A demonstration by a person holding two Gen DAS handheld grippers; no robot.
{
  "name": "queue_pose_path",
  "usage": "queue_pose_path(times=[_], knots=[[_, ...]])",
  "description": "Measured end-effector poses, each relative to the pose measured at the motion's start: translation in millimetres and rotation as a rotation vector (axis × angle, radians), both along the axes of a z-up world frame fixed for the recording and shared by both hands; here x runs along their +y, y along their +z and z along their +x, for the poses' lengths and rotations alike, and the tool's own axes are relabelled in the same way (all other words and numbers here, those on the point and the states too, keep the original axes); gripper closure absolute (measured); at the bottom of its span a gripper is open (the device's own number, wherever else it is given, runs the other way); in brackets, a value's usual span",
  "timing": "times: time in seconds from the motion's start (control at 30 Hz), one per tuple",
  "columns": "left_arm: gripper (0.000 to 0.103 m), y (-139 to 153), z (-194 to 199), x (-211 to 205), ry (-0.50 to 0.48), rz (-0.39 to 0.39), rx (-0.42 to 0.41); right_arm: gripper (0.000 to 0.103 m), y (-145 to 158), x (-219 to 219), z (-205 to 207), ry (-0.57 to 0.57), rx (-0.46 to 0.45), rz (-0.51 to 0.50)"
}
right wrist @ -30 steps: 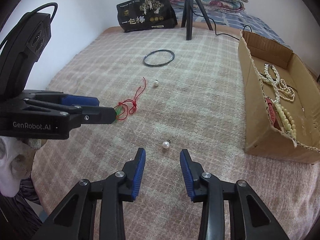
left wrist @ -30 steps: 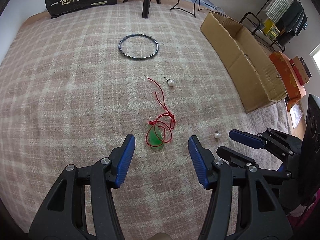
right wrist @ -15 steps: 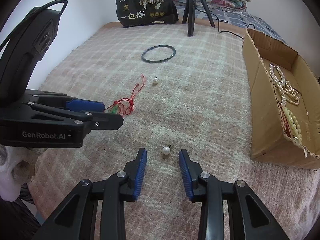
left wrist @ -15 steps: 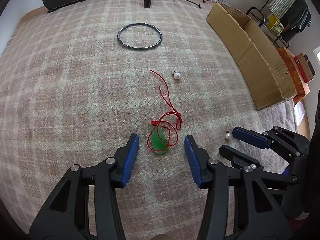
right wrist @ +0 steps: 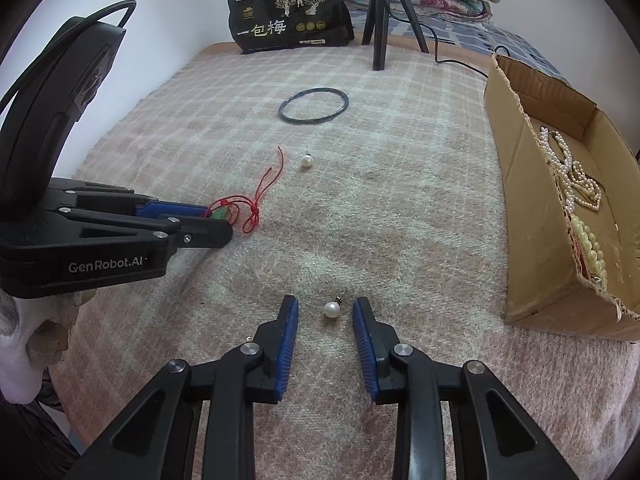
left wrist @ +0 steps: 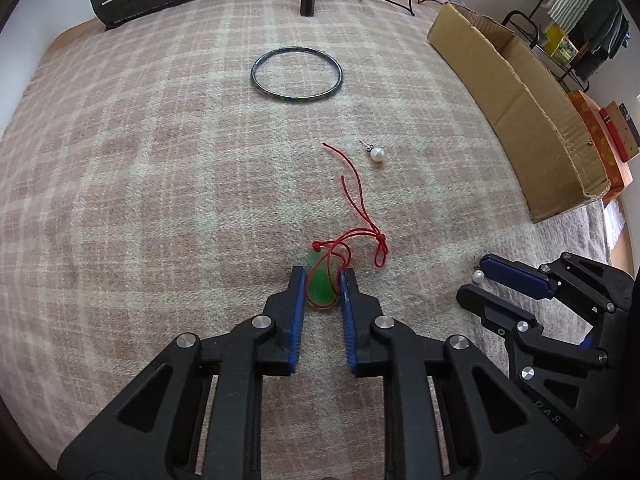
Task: Organize jewelry
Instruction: 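Close the left gripper on the red string pendant while the right gripper closes on the pearl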
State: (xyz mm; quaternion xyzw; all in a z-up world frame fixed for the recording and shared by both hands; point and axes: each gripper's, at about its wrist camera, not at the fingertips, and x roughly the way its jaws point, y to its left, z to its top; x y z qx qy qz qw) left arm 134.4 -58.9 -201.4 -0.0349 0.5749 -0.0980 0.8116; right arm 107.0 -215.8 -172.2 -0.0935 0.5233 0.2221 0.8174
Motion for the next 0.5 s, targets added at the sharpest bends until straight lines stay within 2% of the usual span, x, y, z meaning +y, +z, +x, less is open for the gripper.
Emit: queue_pose_path(times=[0.27,0.5], knots=[[0.088,1.1,-2.0,-1.5,-0.002,0.004,-0.007,0.096,0.8,0.7,-0.1,0.007,-0.001,-0.009],[0.088,6.5,-4.2,-4.3,0.011,-0.002,-0.021,0.097,8.1,-0.2,-3.0,0.010,-0.016,0.000]])
